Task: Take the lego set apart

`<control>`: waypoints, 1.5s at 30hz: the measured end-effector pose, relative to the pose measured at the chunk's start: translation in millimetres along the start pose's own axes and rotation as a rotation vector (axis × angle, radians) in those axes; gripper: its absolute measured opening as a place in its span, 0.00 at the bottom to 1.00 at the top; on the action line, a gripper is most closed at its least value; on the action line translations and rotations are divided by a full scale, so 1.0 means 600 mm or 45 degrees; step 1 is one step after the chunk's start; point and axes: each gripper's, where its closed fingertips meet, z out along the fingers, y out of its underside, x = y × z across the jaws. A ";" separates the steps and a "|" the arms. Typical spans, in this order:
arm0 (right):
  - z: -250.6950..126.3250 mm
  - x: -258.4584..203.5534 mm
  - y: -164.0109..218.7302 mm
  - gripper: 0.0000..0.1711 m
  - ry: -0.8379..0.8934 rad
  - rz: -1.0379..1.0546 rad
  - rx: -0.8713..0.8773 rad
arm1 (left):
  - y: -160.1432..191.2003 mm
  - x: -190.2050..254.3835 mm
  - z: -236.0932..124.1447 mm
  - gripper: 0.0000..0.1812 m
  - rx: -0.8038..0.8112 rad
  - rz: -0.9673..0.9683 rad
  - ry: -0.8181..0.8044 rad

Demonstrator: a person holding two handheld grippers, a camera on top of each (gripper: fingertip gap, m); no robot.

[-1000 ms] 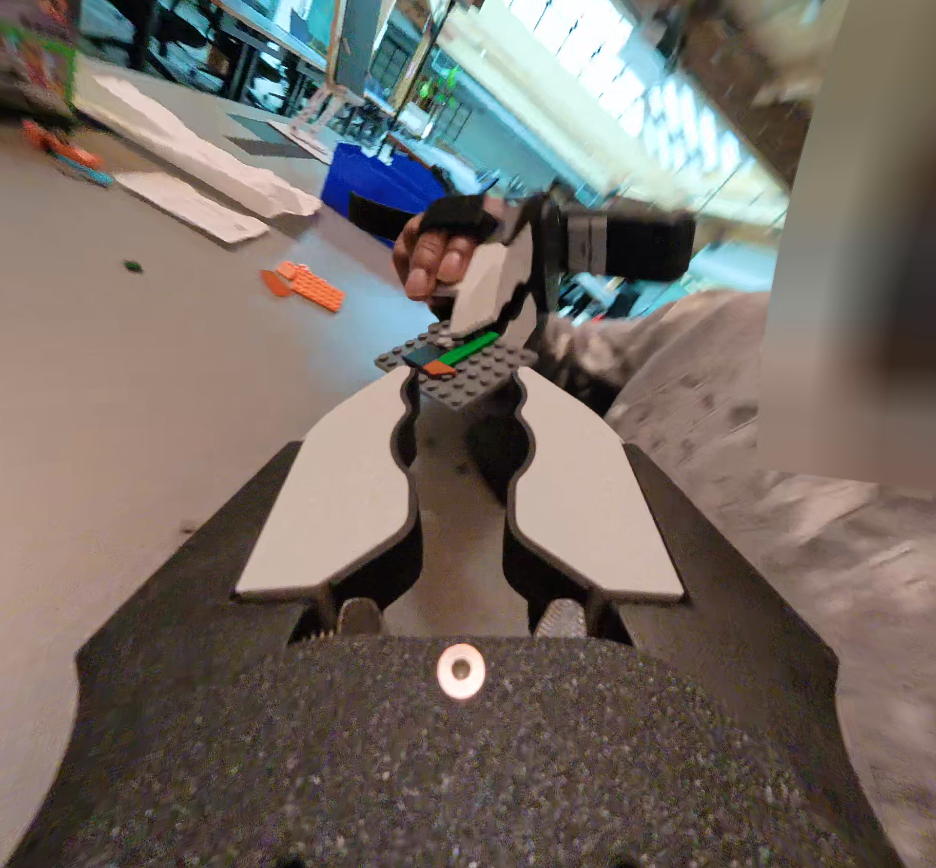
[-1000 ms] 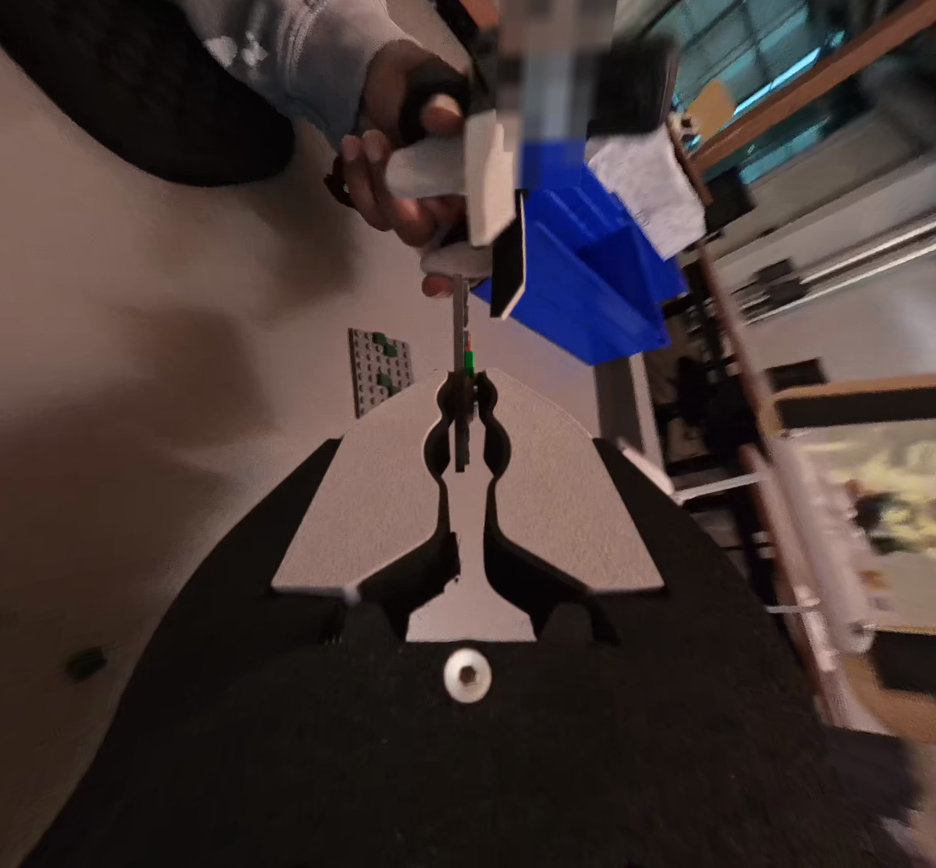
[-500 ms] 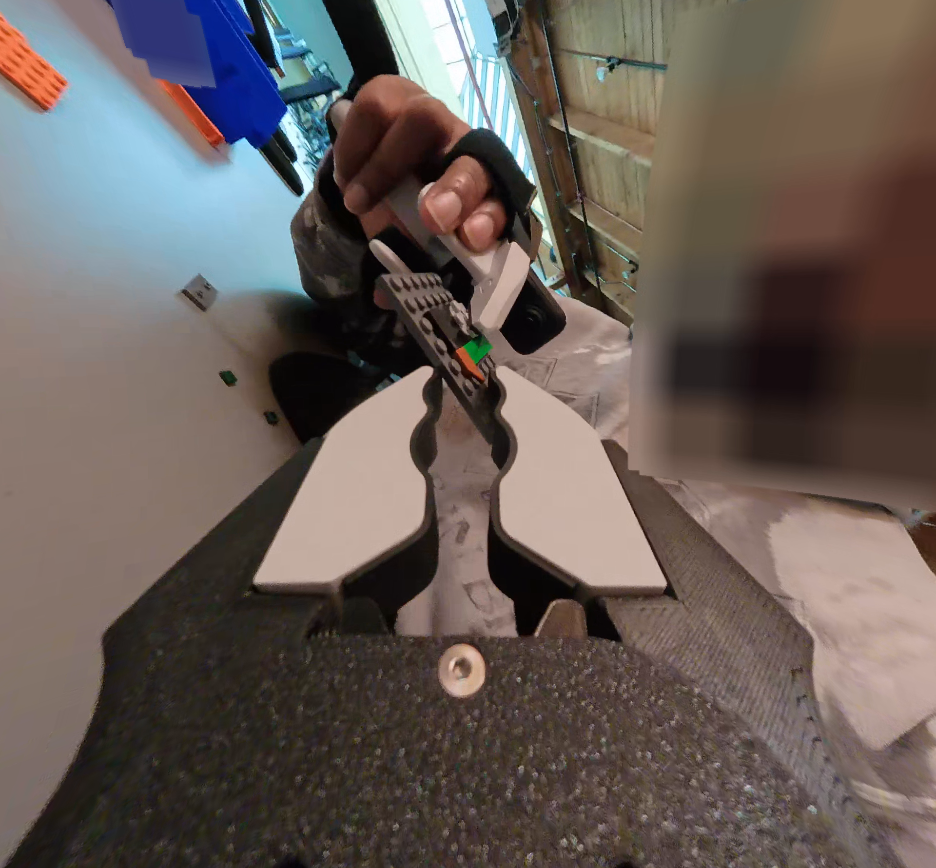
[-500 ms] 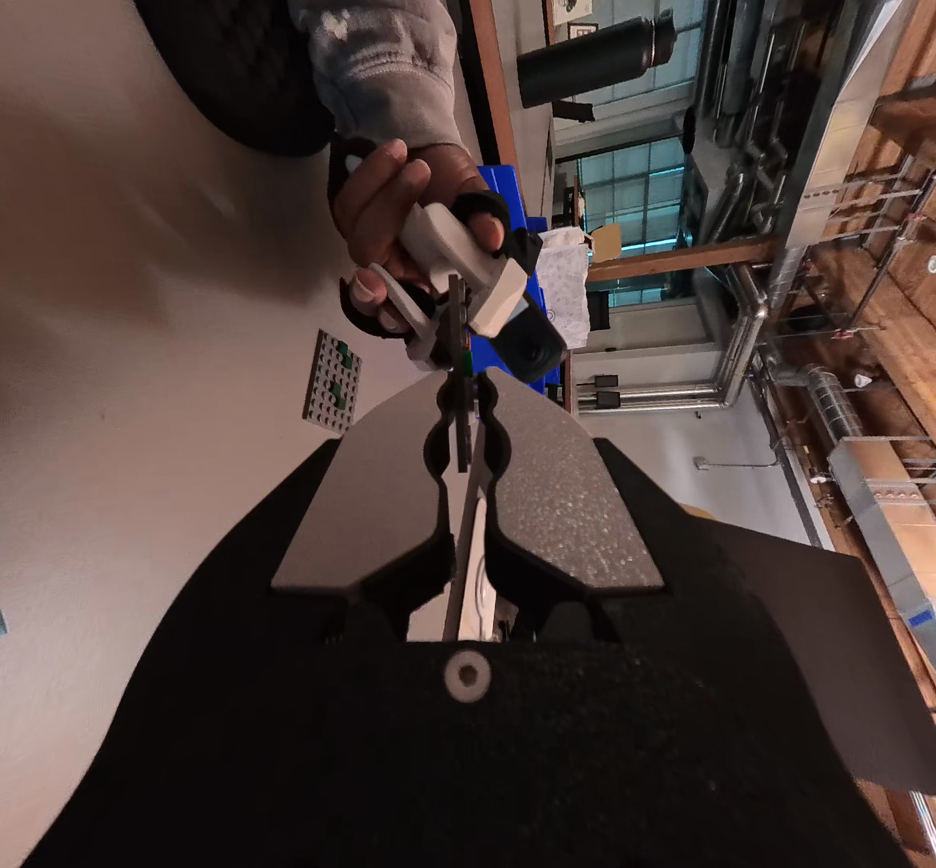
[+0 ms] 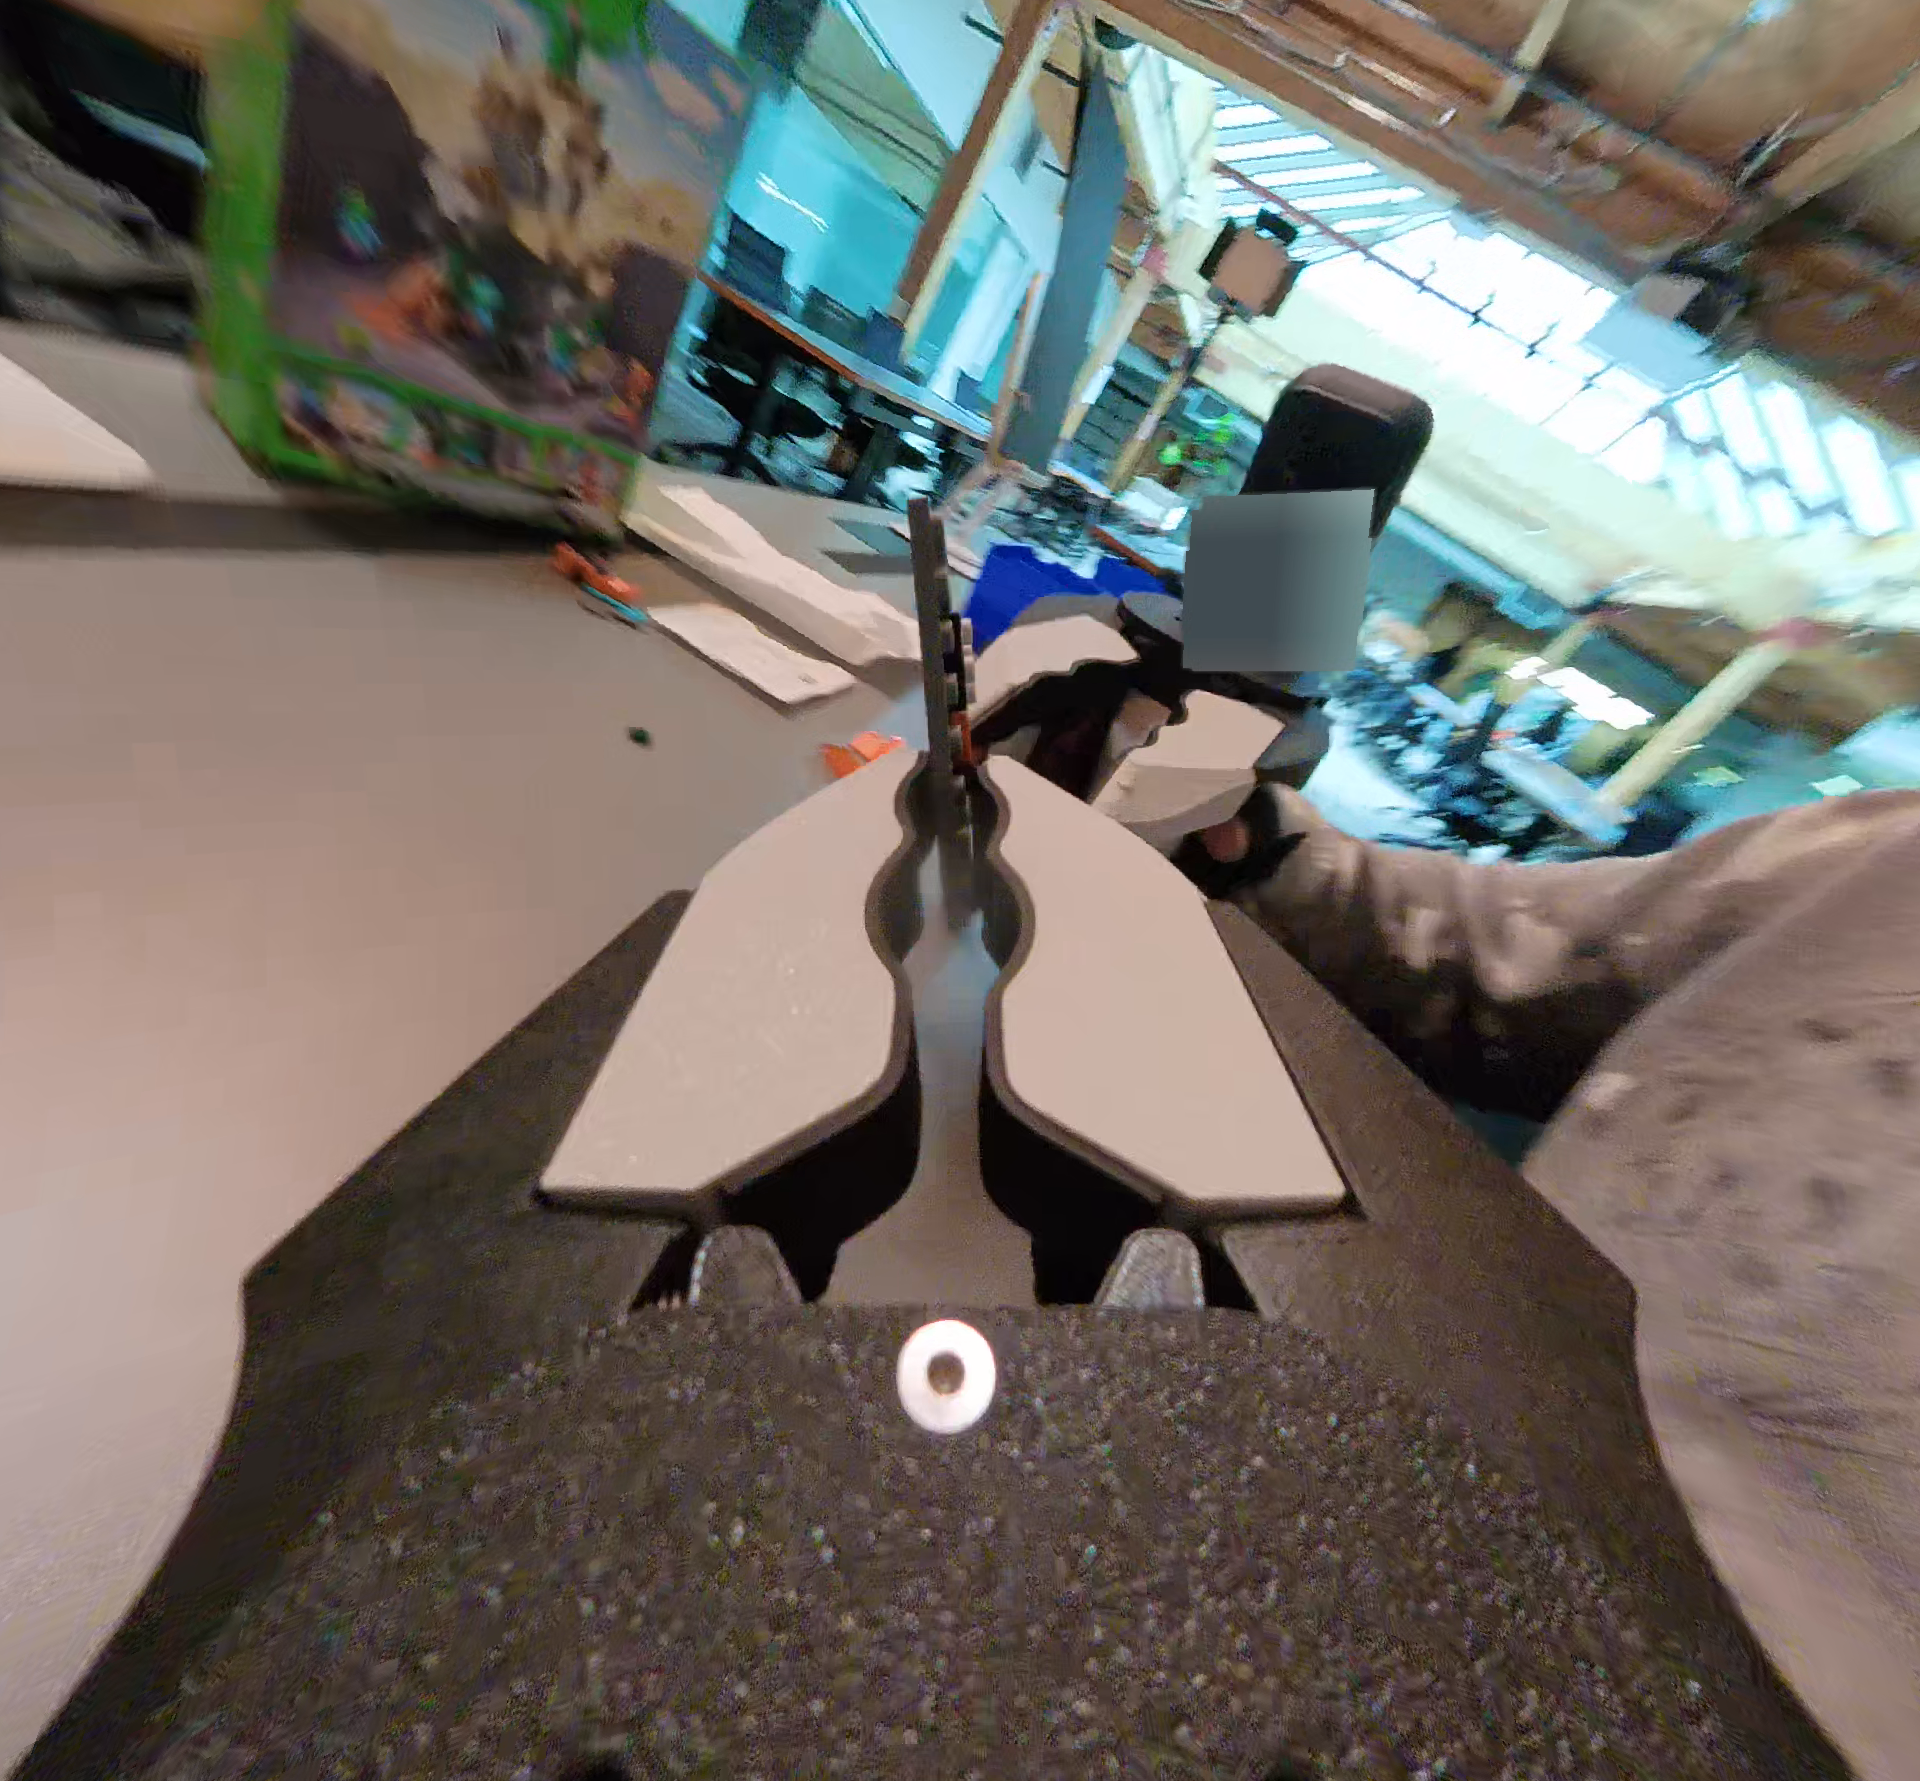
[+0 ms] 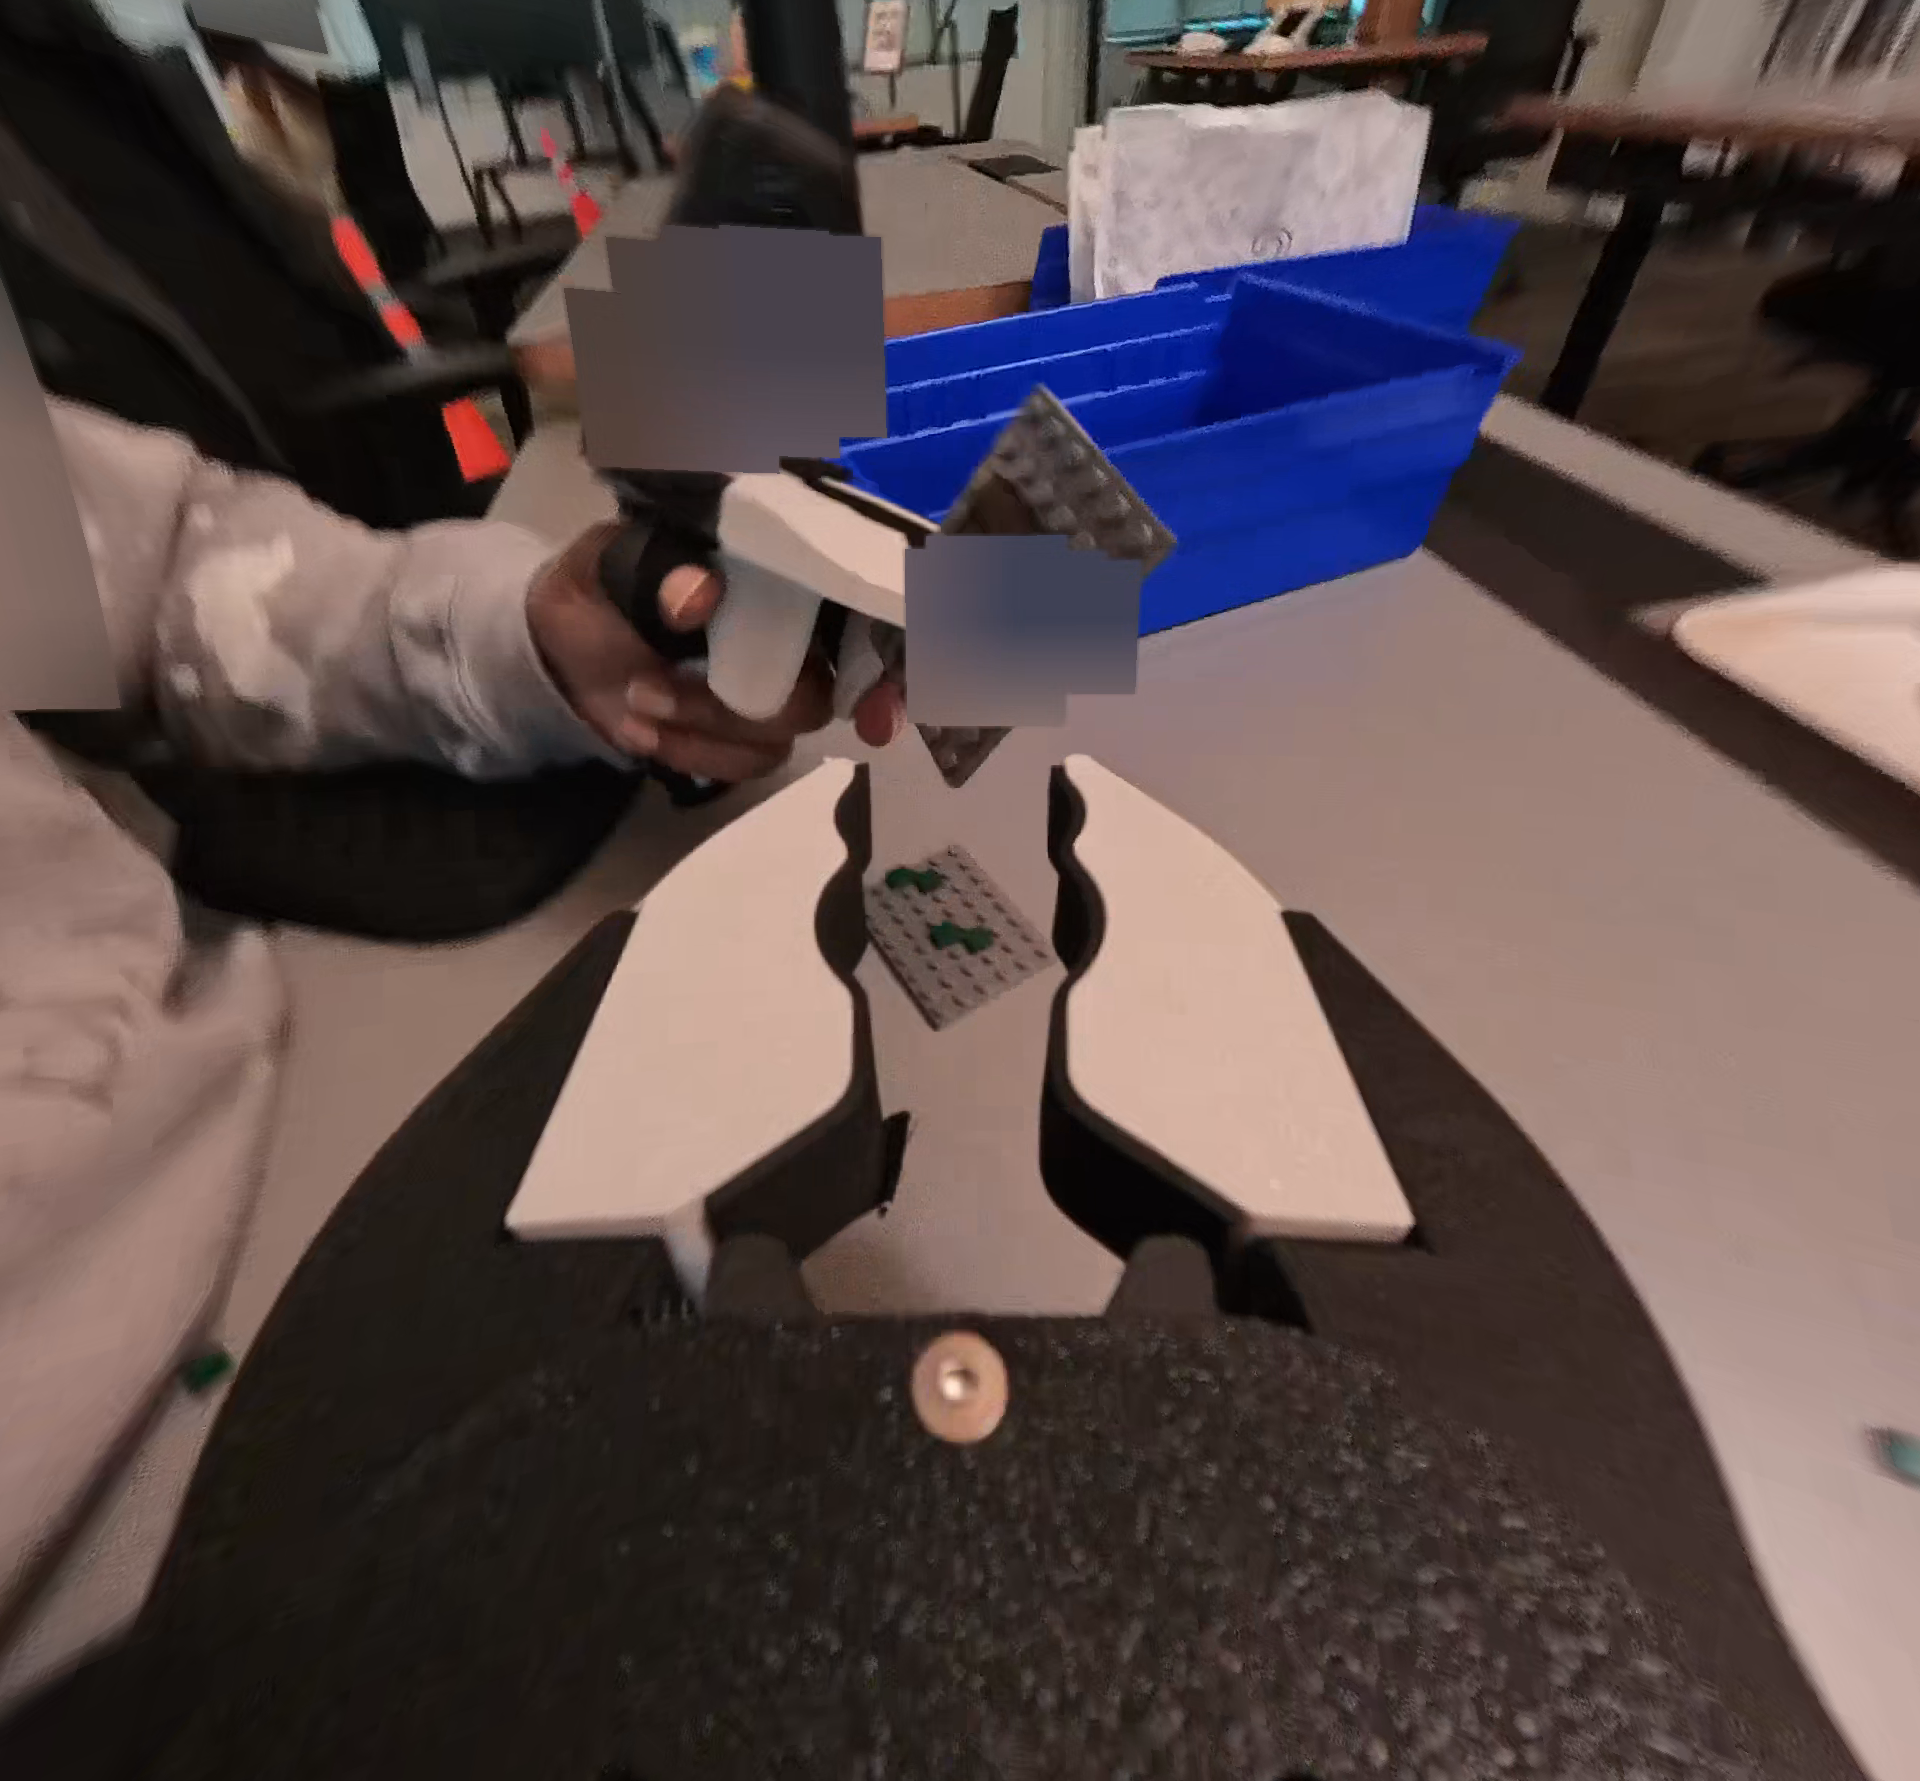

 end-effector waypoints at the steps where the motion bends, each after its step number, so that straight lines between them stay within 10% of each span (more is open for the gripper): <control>1: 0.007 0.001 -0.003 0.19 0.006 0.084 0.027 | -0.001 0.002 0.001 0.03 0.007 0.098 -0.036; 23: 0.033 0.048 0.015 0.05 0.352 -0.171 -0.165 | 0.033 -0.028 0.008 0.04 -0.272 0.657 -0.485; 45: 0.029 0.037 0.011 0.11 0.232 -0.369 -0.198 | 0.053 -0.028 0.014 0.04 -0.351 0.515 -0.401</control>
